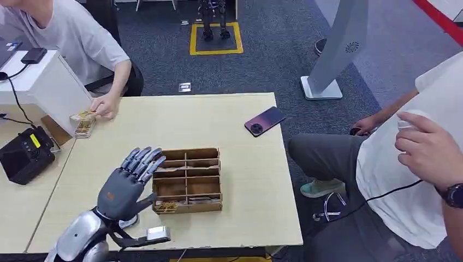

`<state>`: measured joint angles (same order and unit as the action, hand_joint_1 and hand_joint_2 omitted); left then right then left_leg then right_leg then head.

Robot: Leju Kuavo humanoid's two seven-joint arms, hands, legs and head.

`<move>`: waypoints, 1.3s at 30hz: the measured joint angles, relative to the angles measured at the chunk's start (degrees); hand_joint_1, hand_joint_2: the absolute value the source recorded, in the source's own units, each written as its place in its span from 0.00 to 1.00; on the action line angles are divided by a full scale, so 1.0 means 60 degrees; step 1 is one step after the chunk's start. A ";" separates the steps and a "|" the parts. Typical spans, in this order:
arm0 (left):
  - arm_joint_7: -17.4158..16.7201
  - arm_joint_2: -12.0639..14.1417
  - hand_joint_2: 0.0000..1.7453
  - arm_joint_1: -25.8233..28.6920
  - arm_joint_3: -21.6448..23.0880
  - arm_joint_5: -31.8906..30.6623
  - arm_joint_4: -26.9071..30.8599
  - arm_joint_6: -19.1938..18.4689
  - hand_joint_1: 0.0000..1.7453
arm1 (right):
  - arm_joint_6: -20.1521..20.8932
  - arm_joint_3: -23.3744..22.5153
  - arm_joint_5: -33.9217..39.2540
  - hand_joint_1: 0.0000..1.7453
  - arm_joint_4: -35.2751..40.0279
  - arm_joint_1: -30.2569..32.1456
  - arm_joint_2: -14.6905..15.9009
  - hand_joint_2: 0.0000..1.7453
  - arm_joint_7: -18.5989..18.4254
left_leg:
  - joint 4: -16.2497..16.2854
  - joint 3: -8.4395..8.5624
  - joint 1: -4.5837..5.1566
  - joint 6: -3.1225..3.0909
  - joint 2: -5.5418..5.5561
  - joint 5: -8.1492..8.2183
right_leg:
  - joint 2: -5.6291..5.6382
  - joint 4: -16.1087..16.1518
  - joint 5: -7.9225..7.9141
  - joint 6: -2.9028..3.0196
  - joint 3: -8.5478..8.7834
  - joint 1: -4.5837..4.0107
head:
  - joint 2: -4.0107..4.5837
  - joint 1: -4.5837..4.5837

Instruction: Pass the card to the sensor for recognition and then transmit it.

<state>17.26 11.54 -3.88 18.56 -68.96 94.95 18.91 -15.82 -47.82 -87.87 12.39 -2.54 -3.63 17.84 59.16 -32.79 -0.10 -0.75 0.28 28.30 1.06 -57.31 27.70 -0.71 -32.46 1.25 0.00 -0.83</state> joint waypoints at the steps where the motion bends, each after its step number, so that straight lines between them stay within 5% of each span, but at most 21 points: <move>1: -0.0112 -0.0051 1.00 -0.0053 0.0171 -0.0091 0.0015 0.0105 0.00 | 0.0000 -0.0019 0.0000 0.00 0.0008 -0.0010 0.0000 1.00 0.0000 | 0.0000 0.0001 0.0000 0.0000 0.0001 -0.0001 | 0.0000 -0.0001 -0.0001 -0.0001 0.0000 0.0000 | 0.0000 -0.0004; 9: -0.0283 -0.0127 1.00 -0.0201 0.0899 -0.0236 0.0171 0.0257 0.00 | -0.0036 -0.0095 0.0000 0.00 0.0029 -0.0019 0.0000 1.00 0.0004 | -0.0001 0.0001 -0.0002 -0.0003 0.0003 -0.0003 | -0.0002 -0.0003 0.0001 -0.0001 0.0002 -0.0001 | 0.0000 -0.0004; 21: -0.0476 -0.0066 1.00 -0.0131 0.1048 -0.0064 0.0452 0.0363 0.00 | 0.0087 -0.0168 -0.0022 0.00 0.0029 0.0059 0.0000 1.00 -0.0474 | -0.0001 -0.0001 -0.0001 -0.0004 0.0004 -0.0003 | -0.0004 -0.0003 0.0001 -0.0001 0.0005 0.0000 | 0.0000 0.0000; 25: -0.0119 -0.0014 1.00 0.0063 0.1045 0.0530 0.0703 0.0326 0.00 | 0.0073 -0.0274 -0.0025 0.00 0.0040 0.0094 0.0000 1.00 -0.0408 | -0.0001 -0.0003 -0.0001 -0.0004 0.0006 -0.0003 | -0.0005 -0.0003 0.0002 -0.0001 0.0004 0.0000 | 0.0000 -0.0004; 33: 0.1685 0.0463 1.00 0.1179 0.0778 0.3502 0.1363 -0.0267 0.00 | -0.0018 -0.0558 -0.0044 0.00 0.0095 0.0096 -0.0004 1.00 -0.0215 | -0.0007 -0.0001 -0.0002 0.0000 0.0000 0.0001 | 0.0000 -0.0004 0.0010 0.0000 0.0001 -0.0001 | 0.0000 -0.0004; 39: 0.1979 0.0674 1.00 0.1703 0.0436 0.3687 0.1584 -0.0358 0.00 | -0.0018 -0.0649 -0.0047 0.00 0.0106 0.0097 -0.0004 1.00 -0.0244 | -0.0007 -0.0004 -0.0002 -0.0001 0.0021 0.0000 | -0.0017 -0.0004 0.0018 -0.0011 0.0011 -0.0001 | 0.0000 0.0000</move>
<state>29.13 15.58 6.34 21.18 -46.84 104.45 16.76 -15.93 -51.71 -88.15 13.03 -1.96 -3.65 16.37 59.12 -32.81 -0.11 -0.75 0.40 28.30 0.96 -57.34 27.81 -0.78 -32.40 1.24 0.00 -0.83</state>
